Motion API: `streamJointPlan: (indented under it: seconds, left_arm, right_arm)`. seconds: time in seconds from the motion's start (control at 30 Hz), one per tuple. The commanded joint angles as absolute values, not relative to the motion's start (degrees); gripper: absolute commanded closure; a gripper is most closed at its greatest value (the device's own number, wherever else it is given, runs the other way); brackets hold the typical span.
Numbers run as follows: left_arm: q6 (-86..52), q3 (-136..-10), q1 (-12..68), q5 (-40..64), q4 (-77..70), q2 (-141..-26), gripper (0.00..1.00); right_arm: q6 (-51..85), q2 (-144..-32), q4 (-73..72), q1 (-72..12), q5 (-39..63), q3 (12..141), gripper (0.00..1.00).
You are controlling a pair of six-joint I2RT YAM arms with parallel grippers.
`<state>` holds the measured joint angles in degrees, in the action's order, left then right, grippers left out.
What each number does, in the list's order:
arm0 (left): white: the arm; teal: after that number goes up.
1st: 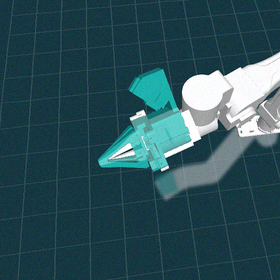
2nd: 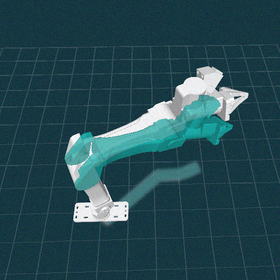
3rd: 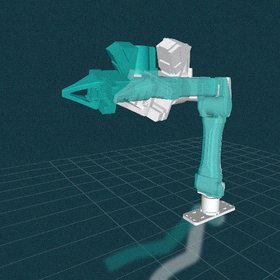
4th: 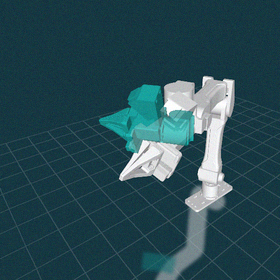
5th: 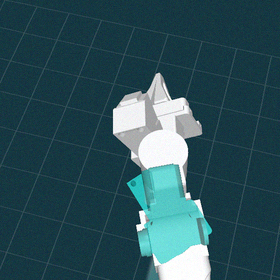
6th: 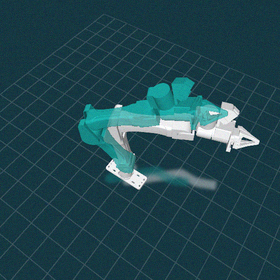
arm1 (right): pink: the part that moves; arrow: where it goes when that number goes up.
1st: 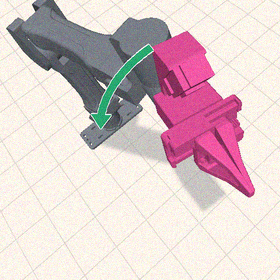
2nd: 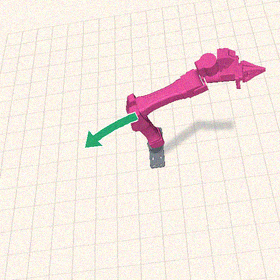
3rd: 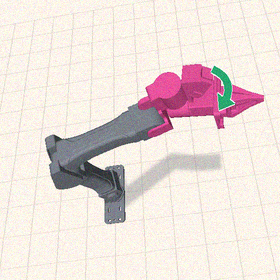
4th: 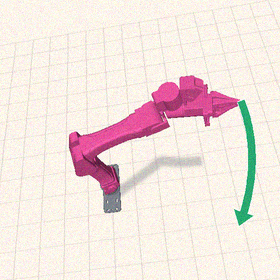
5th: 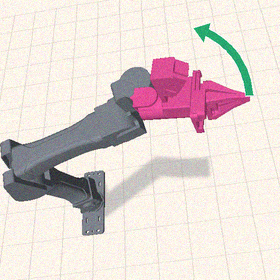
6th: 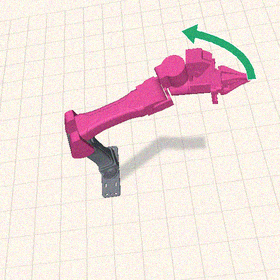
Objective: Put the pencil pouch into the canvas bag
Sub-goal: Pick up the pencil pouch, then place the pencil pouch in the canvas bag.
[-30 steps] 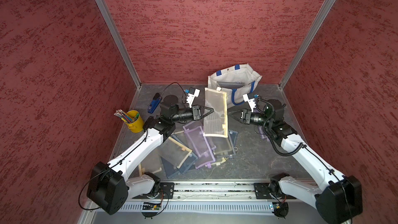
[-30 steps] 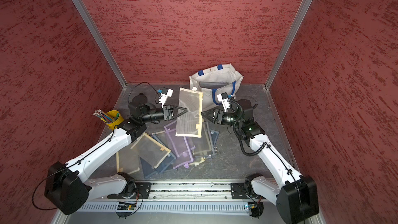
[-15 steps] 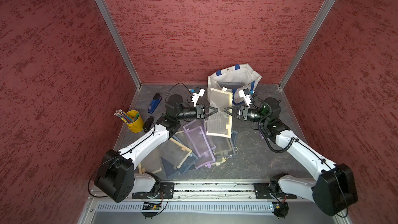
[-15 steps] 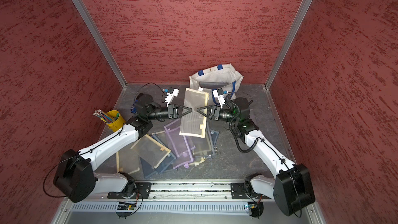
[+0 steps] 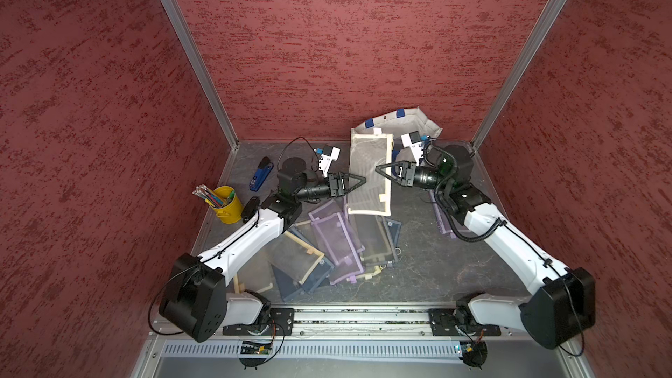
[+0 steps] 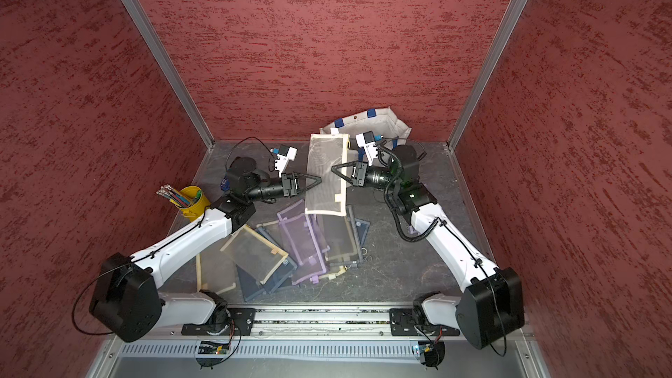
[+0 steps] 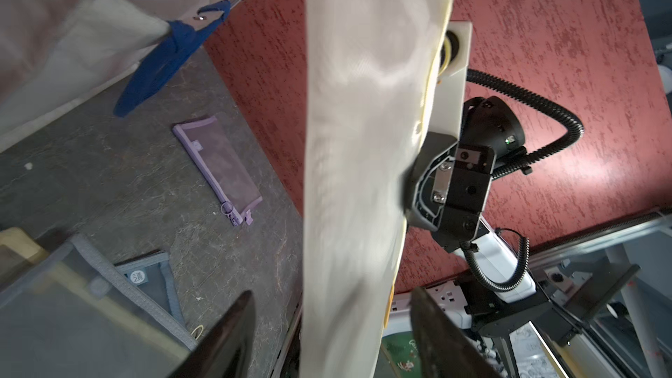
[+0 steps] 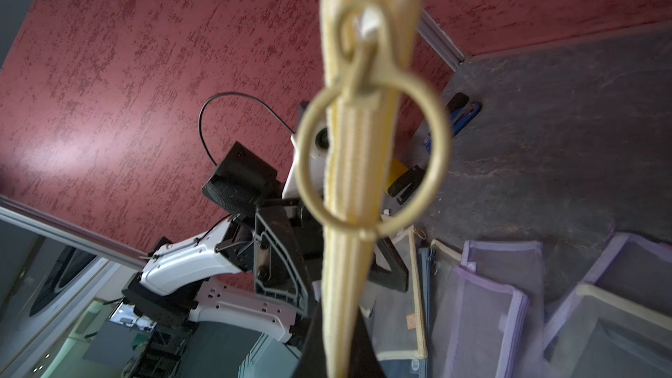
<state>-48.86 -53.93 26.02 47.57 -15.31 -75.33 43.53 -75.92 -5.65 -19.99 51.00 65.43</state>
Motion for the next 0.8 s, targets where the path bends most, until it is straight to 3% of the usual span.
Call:
streamJointPlan:
  seconds: [0.0,0.1,0.37,0.57,0.77]
  left_arm:
    - [-42.7,-55.5,25.44,37.91,-3.85,-71.66,0.0]
    - [-38.42,-56.72,25.31,30.78,6.05,-69.53,0.0]
    - [-33.23,-54.78,26.88,21.72,15.9,-62.76,0.01]
    - [-31.29,-52.27,29.88,20.1,17.48,-61.83,0.0]
    - [-30.91,-51.77,35.34,16.7,16.03,-62.64,0.01]
  right_arm:
    - [38.12,-78.68,4.7,-18.62,42.02,72.86,1.0]
    - [37.36,-82.92,8.99,-17.46,36.44,81.71,1.0]
    - [44.6,-95.18,17.39,-15.48,7.85,101.2,1.0]
    - [51.09,-104.29,19.05,-15.46,-1.26,110.07,1.0]
    - [55.52,-106.96,17.76,-15.54,-6.25,106.78,1.0]
